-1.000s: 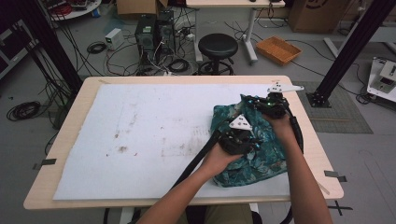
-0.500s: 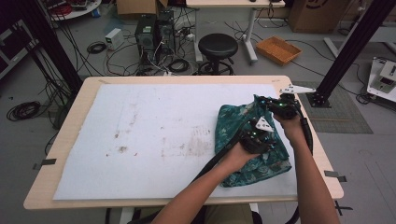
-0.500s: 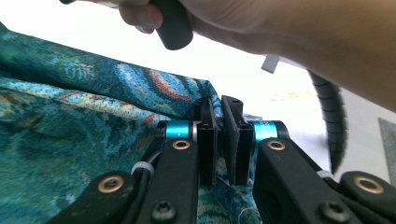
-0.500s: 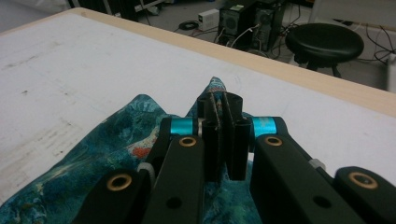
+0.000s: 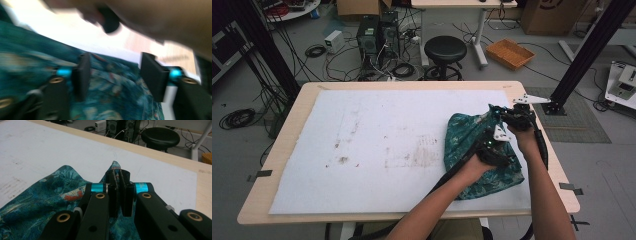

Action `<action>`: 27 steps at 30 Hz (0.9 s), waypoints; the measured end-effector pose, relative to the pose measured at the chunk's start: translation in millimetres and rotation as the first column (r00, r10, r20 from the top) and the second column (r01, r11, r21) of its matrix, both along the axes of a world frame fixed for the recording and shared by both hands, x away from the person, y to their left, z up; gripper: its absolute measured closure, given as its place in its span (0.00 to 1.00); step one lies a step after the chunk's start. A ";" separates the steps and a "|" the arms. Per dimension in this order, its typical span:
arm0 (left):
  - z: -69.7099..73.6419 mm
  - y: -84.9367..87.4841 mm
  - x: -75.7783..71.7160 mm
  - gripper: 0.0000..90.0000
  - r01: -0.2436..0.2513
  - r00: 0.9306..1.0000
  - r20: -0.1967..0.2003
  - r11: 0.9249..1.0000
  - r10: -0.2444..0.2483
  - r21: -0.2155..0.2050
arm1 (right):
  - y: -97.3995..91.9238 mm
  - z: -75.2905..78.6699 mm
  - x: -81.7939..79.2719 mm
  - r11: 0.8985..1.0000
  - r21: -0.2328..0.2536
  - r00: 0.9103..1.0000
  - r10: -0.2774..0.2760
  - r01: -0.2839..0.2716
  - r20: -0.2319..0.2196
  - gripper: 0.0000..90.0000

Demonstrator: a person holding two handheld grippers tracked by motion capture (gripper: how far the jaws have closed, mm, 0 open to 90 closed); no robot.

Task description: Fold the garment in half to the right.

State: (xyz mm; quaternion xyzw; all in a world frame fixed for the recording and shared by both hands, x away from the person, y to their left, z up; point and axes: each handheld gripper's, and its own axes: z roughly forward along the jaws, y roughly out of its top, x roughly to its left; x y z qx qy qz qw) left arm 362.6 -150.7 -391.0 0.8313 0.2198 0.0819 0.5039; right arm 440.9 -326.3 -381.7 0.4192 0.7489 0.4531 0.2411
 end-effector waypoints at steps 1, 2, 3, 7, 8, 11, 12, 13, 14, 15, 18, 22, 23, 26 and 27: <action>3.5 9.6 1.2 0.38 -0.022 1.000 0.006 0.999 0.023 -0.032 | -0.2 -1.2 -0.3 1.000 0.000 1.000 -0.004 0.004 -0.002 0.96; 5.7 17.7 2.0 0.36 -0.040 0.999 0.013 0.998 0.040 -0.048 | -0.4 -2.0 -0.5 1.000 0.001 1.000 -0.006 0.006 -0.006 0.96; 8.3 31.3 3.2 0.34 -0.072 0.997 0.017 0.995 0.074 -0.074 | -0.2 -2.5 -0.7 1.000 -0.003 1.000 -0.009 0.009 -0.008 0.95; 5.6 73.2 6.5 0.31 -0.155 0.987 0.026 0.982 0.159 -0.107 | 2.2 -4.9 -0.9 0.999 -0.021 0.999 -0.031 0.030 -0.018 0.90; 2.4 85.5 7.1 0.31 -0.176 0.983 0.023 0.977 0.180 -0.116 | 2.6 -5.1 -1.0 0.999 -0.022 0.999 -0.035 0.034 -0.018 0.89; -5.4 110.0 6.3 0.31 -0.215 0.975 0.021 0.968 0.220 -0.131 | 2.8 -4.9 -1.1 0.998 -0.007 0.998 -0.061 0.061 -0.020 0.77; -8.5 117.6 5.7 0.31 -0.227 0.972 0.020 0.964 0.232 -0.139 | 2.6 -4.3 -1.5 0.998 -0.007 0.998 -0.067 0.067 -0.018 0.77; -11.4 125.0 5.3 0.31 -0.235 0.971 0.021 0.962 0.240 -0.139 | 2.5 -3.8 -2.3 0.998 -0.006 0.997 -0.070 0.070 -0.013 0.75; -11.4 125.0 5.3 0.31 -0.235 0.971 0.021 0.962 0.240 -0.139 | 2.5 -3.8 -2.3 0.998 -0.006 0.997 -0.070 0.070 -0.013 0.75; -17.4 138.6 3.9 0.31 -0.255 0.965 0.016 0.957 0.260 -0.141 | 2.1 -2.8 -3.8 0.997 -0.004 0.997 -0.074 0.074 -0.016 0.73; -25.2 156.5 1.5 0.31 -0.284 0.958 0.006 0.948 0.288 -0.146 | -2.2 0.0 -11.9 0.996 0.019 0.996 -0.092 0.092 0.008 0.68; -31.0 180.5 -2.3 0.31 -0.315 0.948 0.007 0.937 0.319 -0.152 | -8.3 -0.2 -26.1 0.993 0.048 0.994 -0.107 0.106 0.028 0.66; -31.8 186.5 -3.5 0.31 -0.324 0.944 0.006 0.934 0.329 -0.153 | -9.8 -0.6 -31.3 0.993 0.051 0.993 -0.110 0.108 0.035 0.66; -34.5 207.3 -7.2 0.31 -0.345 0.936 0.018 0.928 0.351 -0.144 | -16.0 -5.6 -54.5 0.992 0.060 0.992 -0.110 0.107 0.055 0.65; -35.3 212.2 -7.8 0.31 -0.350 0.934 0.020 0.926 0.356 -0.144 | -17.3 -7.4 -59.6 0.993 0.056 0.992 -0.110 0.108 0.053 0.64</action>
